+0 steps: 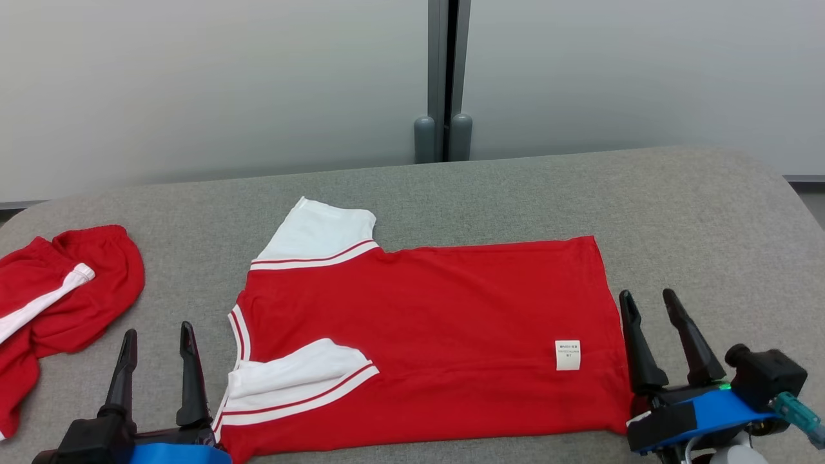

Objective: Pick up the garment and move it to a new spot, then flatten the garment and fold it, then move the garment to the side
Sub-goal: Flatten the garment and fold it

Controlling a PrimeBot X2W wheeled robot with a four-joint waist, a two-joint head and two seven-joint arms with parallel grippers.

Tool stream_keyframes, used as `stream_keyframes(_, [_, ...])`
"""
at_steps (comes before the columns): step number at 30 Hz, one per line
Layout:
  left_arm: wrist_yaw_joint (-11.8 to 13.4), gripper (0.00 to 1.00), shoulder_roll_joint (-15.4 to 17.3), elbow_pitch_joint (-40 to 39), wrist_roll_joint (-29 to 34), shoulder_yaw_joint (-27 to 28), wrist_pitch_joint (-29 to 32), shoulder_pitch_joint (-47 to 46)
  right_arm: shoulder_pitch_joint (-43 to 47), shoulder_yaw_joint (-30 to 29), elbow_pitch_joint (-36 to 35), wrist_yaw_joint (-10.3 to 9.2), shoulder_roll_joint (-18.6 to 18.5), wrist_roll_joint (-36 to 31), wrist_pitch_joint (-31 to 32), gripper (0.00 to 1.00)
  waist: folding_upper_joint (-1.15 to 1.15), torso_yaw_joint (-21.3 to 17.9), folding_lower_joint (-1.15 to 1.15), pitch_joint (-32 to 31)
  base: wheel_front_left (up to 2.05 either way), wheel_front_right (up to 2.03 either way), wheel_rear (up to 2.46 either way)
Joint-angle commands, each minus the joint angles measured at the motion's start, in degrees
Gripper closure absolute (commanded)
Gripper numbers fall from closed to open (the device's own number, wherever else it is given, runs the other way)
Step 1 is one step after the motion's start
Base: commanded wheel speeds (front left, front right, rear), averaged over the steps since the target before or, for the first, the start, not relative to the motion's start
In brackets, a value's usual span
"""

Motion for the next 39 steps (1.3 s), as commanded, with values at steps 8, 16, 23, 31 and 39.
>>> stream_keyframes(8, [-1.1,0.00,0.3,2.5,5.0,-0.3,-0.1,-0.5,5.1,-0.9,-0.8,0.03,3.0,-3.6,-0.2,0.00,0.00,0.5,0.00,-1.4,0.00,0.00,0.00])
stream_keyframes(16, [-1.2,0.00,0.9,4.8,7.1,-0.6,-0.1,-0.2,6.7,-0.7,-0.5,0.03,3.9,-5.4,-0.2,0.00,0.00,0.3,0.00,-2.0,0.00,0.00,0.00])
stream_keyframes(23, [-1.4,0.00,0.7,6.2,7.5,-1.2,-0.1,-0.5,7.2,-0.8,0.9,0.03,4.5,-6.6,-0.2,0.00,0.00,0.6,0.00,-2.2,0.00,0.00,0.00])
stream_keyframes(31, [-1.7,0.00,1.1,7.5,7.1,-1.0,-0.1,-1.2,6.7,-0.8,3.1,0.03,4.8,-7.4,-0.2,0.00,0.00,0.8,0.00,-2.4,0.00,0.00,0.00])
stream_keyframes(39, [-1.8,0.00,1.0,7.9,7.1,-0.9,-0.1,-0.8,6.6,-0.6,3.8,0.03,4.9,-7.6,-0.2,0.00,0.00,0.6,0.00,-2.5,0.00,0.00,0.00])
